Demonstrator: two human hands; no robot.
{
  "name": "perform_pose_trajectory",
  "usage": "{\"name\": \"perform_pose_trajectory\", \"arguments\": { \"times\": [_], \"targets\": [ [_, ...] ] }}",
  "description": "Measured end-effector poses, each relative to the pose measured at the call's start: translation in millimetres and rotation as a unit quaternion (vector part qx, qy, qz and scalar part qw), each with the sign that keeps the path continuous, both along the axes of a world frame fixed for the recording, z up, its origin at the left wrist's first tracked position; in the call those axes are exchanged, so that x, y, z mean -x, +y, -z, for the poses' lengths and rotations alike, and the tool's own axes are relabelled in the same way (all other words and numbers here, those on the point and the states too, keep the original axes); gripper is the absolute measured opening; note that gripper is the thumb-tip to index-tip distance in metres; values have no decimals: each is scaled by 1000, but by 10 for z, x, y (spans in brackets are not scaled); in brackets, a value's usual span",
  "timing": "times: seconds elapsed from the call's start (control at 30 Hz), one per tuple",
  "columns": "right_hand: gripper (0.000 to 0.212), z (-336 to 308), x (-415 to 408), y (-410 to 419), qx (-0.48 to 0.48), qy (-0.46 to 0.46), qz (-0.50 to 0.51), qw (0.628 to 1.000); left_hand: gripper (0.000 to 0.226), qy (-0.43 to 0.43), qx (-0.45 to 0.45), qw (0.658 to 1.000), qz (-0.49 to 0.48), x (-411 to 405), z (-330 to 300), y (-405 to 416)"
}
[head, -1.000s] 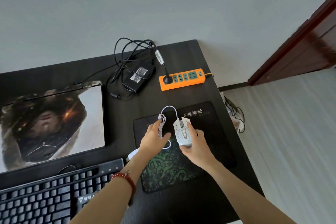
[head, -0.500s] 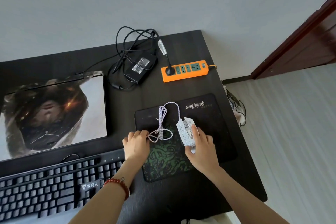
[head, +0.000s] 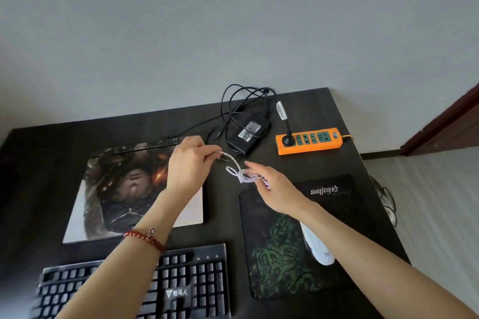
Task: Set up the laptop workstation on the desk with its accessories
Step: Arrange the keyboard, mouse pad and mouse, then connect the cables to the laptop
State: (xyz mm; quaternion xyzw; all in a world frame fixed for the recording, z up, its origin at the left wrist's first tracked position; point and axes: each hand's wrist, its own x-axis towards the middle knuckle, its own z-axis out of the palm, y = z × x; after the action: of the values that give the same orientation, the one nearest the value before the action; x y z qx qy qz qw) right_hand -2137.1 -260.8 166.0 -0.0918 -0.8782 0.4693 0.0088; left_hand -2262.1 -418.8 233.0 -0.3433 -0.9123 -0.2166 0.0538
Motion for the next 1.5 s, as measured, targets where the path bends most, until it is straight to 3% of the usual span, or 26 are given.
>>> {"name": "perform_pose_trajectory", "arguments": {
  "times": [0.07,0.13,0.23,0.3,0.4,0.5,0.63,0.83,0.97,1.07,1.13,1.27,1.33,1.5],
  "targets": [
    [45,-157,283,-52,-1,18,11,1000,13,-39,-42,998,-6,182,-214,20],
    [44,-251,534,-88,-12,23,30,999,21,-134,-93,987,-11,356,-336,2],
    [46,-224,783,-101,-45,-39,-1,998,17,-262,-185,944,-80,568,-317,-56],
    [51,-62,819,-98,-110,-107,-71,986,10,-269,-223,929,-119,660,-197,-94],
    [59,329,780,-125,-240,-217,-164,932,14,-316,-278,893,-162,738,19,-198],
    [59,605,656,-83,-329,-255,-146,897,16,-357,-336,850,-193,783,195,-318],
    [58,734,631,16,-413,-196,-20,889,14,-334,-354,841,-239,897,341,-467],
    [48,695,711,362,-321,-215,102,917,22,-417,-414,753,-294,993,597,-462],
    [31,617,816,151,-258,-78,159,950,31,-511,-383,737,-222,857,704,-263],
    [42,542,1022,-54,-237,11,96,967,29,-582,-372,694,-205,735,737,-178],
    [51,525,1172,-173,-212,28,7,977,24,-565,-339,724,-204,660,749,-181],
    [59,632,1469,-331,-293,16,-81,953,21,-416,-168,872,-194,604,881,-341],
    [58,639,1644,-331,-353,-21,-96,930,21,-322,-73,921,-208,631,1016,-470],
    [49,765,1865,-298,-506,-11,-238,829,49,-234,134,944,-191,626,1431,-616]
  ]
}}
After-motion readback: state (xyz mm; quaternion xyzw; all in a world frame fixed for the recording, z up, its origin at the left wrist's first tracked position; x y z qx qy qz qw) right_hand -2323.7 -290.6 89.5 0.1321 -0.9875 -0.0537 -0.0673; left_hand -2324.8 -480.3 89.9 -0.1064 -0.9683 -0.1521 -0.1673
